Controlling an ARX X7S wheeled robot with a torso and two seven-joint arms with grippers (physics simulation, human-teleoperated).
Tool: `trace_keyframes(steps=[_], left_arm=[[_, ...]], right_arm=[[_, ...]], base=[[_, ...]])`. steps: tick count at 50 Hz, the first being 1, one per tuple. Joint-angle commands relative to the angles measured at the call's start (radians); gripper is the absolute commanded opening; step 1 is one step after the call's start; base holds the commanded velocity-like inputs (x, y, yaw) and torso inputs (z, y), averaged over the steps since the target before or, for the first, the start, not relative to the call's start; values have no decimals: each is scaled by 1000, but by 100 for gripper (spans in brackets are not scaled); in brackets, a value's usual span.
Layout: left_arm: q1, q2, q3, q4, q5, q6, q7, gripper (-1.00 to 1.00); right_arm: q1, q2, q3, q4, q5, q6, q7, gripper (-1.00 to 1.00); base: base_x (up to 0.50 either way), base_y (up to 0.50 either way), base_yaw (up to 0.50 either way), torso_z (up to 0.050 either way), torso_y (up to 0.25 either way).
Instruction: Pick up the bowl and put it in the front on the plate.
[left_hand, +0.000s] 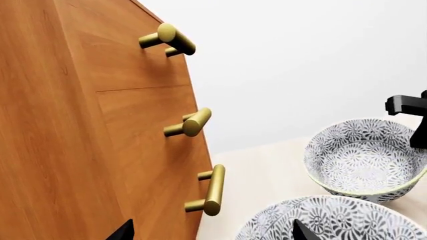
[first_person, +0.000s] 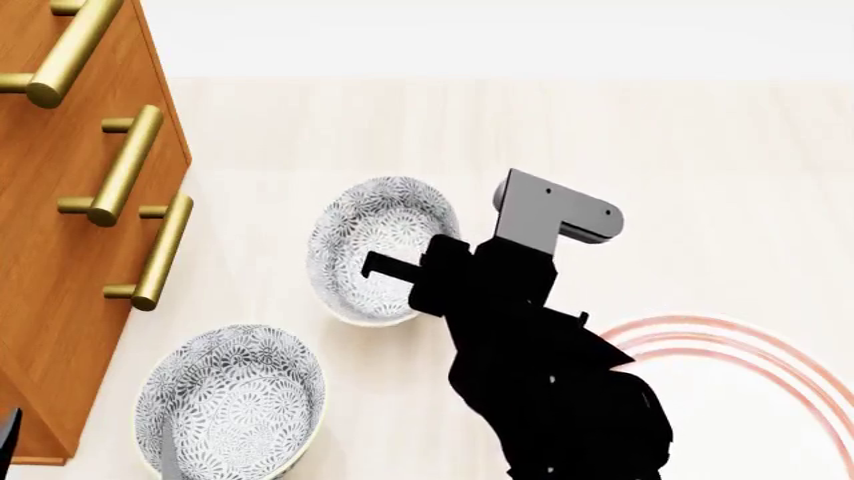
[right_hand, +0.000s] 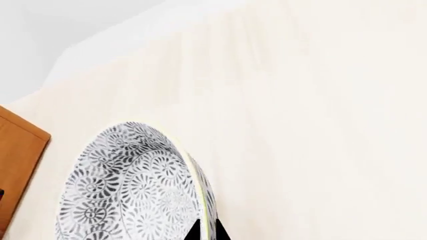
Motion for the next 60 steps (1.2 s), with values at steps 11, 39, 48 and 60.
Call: trace_keyframes(steps=[11,39,48,60], left_arm=[[3,13,-17,9,10,16,19,100],[3,7,-12,19,10,2,7,100],[2,4,-13,22,14,-6,0,100],[3,1,-8,35,18,-23,-3,100]], right_arm=[[24,87,37,-296,18,65,111,-100],[-73,681,335,-1181,516,403,360,-100],[-314,912,599,-1328,600,357,240,-100],[-777,966,1027,-1406,653,434,-11,-100]], base=[[0,0,0,0,0],[0,0,0,0,0],[0,0,0,0,0],[0,0,0,0,0]])
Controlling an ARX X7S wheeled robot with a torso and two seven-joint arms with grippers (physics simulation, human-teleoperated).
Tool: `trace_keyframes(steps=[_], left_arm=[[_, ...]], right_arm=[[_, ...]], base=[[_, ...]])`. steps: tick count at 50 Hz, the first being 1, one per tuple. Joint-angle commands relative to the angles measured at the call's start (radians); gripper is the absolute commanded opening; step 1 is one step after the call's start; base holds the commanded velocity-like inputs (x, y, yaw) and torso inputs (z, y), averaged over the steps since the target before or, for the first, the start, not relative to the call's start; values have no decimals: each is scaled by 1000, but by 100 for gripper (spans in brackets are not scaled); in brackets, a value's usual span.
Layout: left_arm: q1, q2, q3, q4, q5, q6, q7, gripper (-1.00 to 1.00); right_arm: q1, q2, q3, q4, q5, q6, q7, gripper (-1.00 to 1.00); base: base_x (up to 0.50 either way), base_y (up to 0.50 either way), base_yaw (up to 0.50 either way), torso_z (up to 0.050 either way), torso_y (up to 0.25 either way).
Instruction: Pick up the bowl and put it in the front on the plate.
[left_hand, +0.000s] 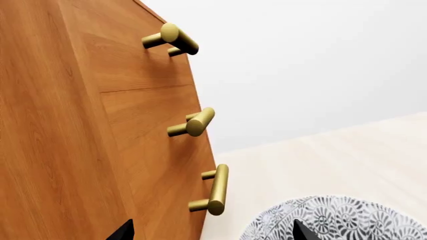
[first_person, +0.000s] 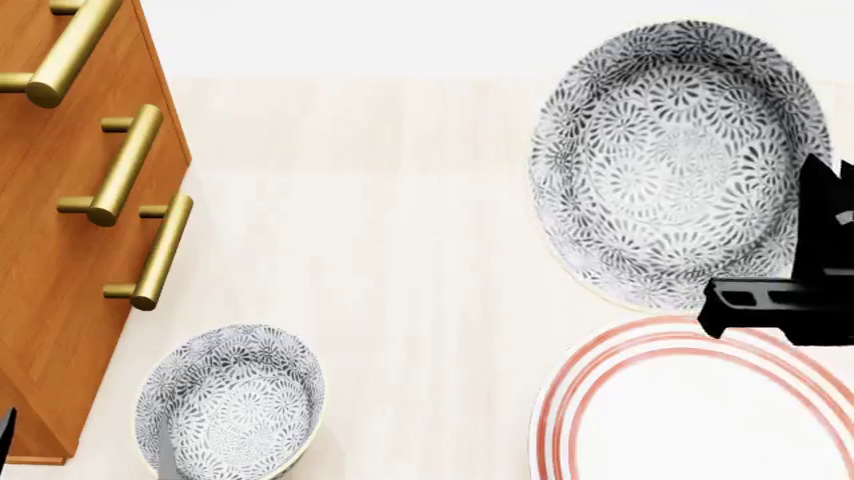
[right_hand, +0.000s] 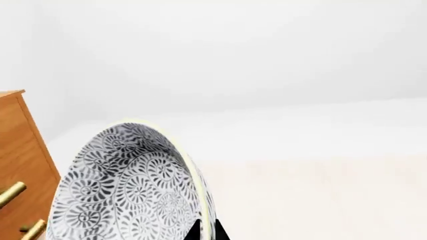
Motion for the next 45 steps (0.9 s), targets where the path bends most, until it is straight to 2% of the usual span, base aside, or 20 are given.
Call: trace_keyframes(steps=[1,9,28,45], left_arm=[[5,16,-18,17,23,-2,20,100],[4,13,-14,19,23,-6,21,100],[-1,8,0,14,18,-20,29,100],[-1,5,12,3,16,-17,30,100]], right_arm=[[-334,77,364,-104,58,72,-247,-100],[-488,19,482,-128,-49,148,-475,-100],[-629,-66,536,-41,-210,163,-581,-100],[-621,-85,510,-22,-223,151,-559,-100]], base=[[0,0,0,0,0],[0,0,0,0,0],[0,0,0,0,0],[0,0,0,0,1]])
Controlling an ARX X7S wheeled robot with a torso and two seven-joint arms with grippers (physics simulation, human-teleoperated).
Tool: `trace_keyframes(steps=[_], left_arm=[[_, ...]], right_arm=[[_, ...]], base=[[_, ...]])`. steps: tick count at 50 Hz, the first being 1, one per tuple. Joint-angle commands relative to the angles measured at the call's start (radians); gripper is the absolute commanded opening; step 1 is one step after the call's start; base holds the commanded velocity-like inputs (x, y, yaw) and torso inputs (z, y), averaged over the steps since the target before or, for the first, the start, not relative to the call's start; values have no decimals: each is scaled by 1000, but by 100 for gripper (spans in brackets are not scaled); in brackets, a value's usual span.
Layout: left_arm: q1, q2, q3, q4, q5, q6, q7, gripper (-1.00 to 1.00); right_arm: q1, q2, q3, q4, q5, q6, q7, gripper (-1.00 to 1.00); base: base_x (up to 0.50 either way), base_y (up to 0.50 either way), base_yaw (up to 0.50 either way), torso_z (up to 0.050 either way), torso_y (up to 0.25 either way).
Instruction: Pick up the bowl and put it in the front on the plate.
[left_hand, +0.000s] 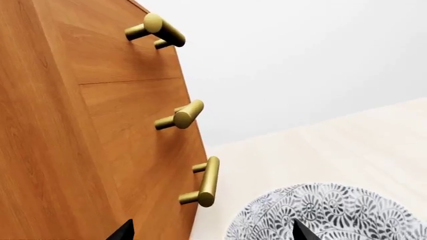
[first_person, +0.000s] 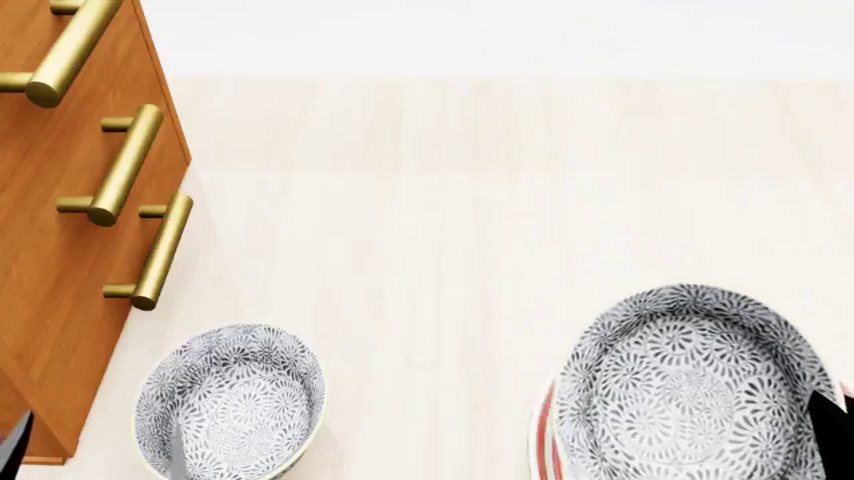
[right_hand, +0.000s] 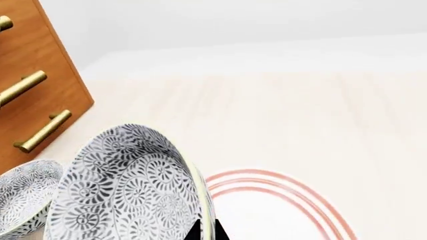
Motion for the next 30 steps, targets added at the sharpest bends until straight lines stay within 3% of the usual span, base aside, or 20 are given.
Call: trace_keyframes(steps=[1,30], left_arm=[[3,17,-15,3,18,11,25,100],[-4,14,-2,-14,3,3,29,100]], right_arm=[[-5,-42,11,8,-37,-4,-29,-100],[72,-124,-88,111,-31,-41,36,-100]], base=[[0,0,0,0,0],[0,0,0,0,0]])
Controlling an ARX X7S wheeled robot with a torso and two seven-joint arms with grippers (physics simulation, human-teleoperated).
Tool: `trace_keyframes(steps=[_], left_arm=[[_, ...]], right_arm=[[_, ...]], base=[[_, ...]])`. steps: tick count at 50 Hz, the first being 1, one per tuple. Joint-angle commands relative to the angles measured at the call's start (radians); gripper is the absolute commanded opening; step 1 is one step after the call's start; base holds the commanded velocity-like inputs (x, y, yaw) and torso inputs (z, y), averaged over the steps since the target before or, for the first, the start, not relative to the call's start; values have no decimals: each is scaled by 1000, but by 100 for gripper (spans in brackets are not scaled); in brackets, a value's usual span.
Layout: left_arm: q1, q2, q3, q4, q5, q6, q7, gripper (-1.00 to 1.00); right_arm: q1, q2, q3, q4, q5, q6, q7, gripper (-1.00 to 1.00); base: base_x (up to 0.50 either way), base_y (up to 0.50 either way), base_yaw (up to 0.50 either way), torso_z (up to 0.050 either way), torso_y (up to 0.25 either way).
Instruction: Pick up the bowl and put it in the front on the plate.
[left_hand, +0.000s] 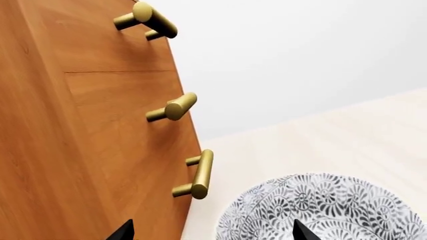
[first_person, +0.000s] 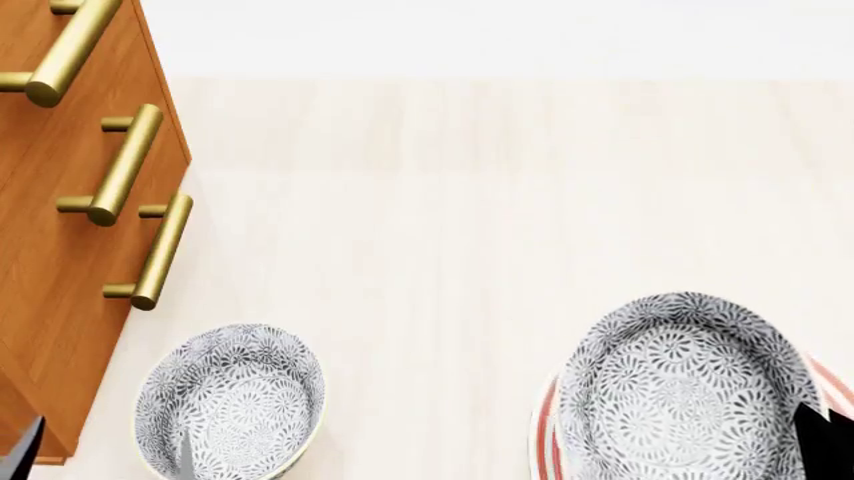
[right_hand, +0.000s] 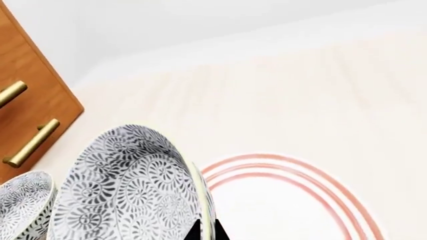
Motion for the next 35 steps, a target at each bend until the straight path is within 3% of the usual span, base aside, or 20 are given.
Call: trace_keyframes(steps=[1,35], left_arm=[[2,18,-18,4,12,6,25,100],[-4,14,-12,-9,-8,2,25,100]], right_arm=[[37,-52,3,33,-3,-14,2,-100],[76,-117,-68,116,-43,-49,33,-100]], base=[[0,0,0,0,0],[0,0,0,0,0]])
